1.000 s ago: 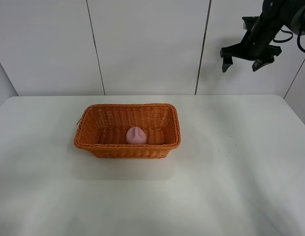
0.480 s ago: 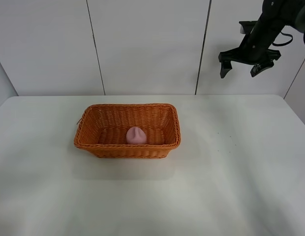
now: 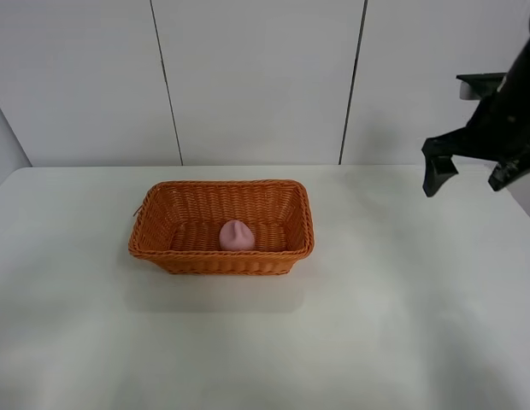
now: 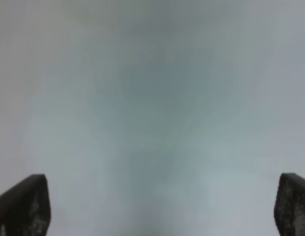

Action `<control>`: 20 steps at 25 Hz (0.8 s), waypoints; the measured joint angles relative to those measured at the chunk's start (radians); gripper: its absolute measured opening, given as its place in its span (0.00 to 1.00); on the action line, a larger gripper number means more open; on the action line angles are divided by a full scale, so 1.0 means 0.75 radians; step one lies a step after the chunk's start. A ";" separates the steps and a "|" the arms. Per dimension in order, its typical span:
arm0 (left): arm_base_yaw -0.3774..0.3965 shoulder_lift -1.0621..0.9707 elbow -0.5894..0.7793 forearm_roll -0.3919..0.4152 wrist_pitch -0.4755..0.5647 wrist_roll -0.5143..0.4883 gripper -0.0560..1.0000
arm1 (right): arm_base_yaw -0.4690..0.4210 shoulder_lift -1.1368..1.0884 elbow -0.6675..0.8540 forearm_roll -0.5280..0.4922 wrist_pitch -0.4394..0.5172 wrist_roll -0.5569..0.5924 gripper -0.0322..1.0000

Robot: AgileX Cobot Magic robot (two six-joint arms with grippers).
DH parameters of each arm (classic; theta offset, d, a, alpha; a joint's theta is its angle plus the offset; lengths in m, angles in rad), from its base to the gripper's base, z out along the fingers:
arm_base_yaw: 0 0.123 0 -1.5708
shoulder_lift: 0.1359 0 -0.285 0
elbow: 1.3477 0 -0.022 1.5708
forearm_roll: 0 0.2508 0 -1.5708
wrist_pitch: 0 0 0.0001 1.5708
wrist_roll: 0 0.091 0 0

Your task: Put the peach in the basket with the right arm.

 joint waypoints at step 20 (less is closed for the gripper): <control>0.000 0.000 0.000 0.000 0.000 0.000 0.99 | 0.000 -1.787 1.147 0.000 -0.263 -0.016 0.71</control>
